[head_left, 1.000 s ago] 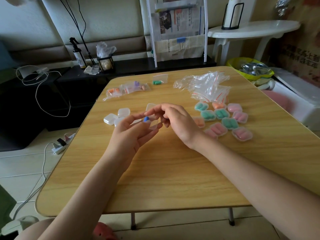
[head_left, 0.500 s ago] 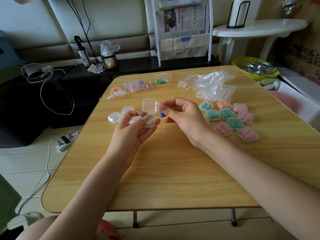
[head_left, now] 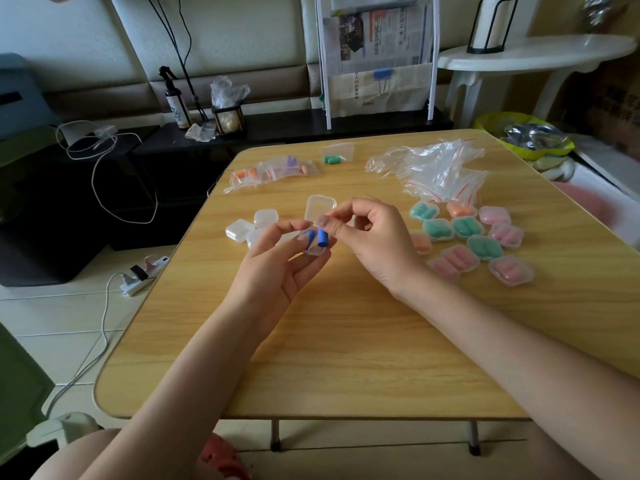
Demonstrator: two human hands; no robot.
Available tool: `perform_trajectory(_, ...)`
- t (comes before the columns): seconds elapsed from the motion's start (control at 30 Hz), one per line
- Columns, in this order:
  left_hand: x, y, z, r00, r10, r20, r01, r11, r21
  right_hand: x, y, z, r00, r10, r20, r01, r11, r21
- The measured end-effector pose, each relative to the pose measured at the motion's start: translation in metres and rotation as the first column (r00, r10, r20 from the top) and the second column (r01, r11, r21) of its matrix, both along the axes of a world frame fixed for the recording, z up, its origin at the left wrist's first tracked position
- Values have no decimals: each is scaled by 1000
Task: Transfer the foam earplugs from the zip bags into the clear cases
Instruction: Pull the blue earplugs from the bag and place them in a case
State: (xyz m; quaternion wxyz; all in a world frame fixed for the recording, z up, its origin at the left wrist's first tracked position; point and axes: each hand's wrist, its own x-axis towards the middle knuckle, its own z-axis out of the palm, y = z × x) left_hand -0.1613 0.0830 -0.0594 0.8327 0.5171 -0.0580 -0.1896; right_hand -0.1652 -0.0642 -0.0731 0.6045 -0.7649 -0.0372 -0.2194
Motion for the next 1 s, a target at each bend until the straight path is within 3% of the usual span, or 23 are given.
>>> perform_trajectory(0.2, -1, -4, -2, 1000, -10, -2, 10, 1000, -24, 1, 1, -3, 998, -39, -45, 40, 999, 14)
perform_trajectory(0.4, 0, -2, -2, 1000, -10, -11, 10, 1000, -18, -1, 4, -6, 997, -56, 43, 63, 982, -177)
perform_trajectory(0.53, 0, 0, -2, 999, -13, -35, 11, 999, -38, -2, 4, 0, 999, -42, 29, 43, 999, -23)
perform_trajectory(0.67, 1, -1, -2, 999, 10, -54, -11, 1000, -29, -5, 3, 4, 993, 101, -54, -98, 994, 50)
perform_trajectory(0.87, 6, 4, -1, 984, -42, -171, 14, 987, -161, -11, 5, 0, 991, 108, 79, -69, 920, -385)
perform_trajectory(1.0, 6, 3, -3, 979, -65, -193, 25, 978, -205, -10, 6, -1, 987, 126, 104, -75, 913, -401)
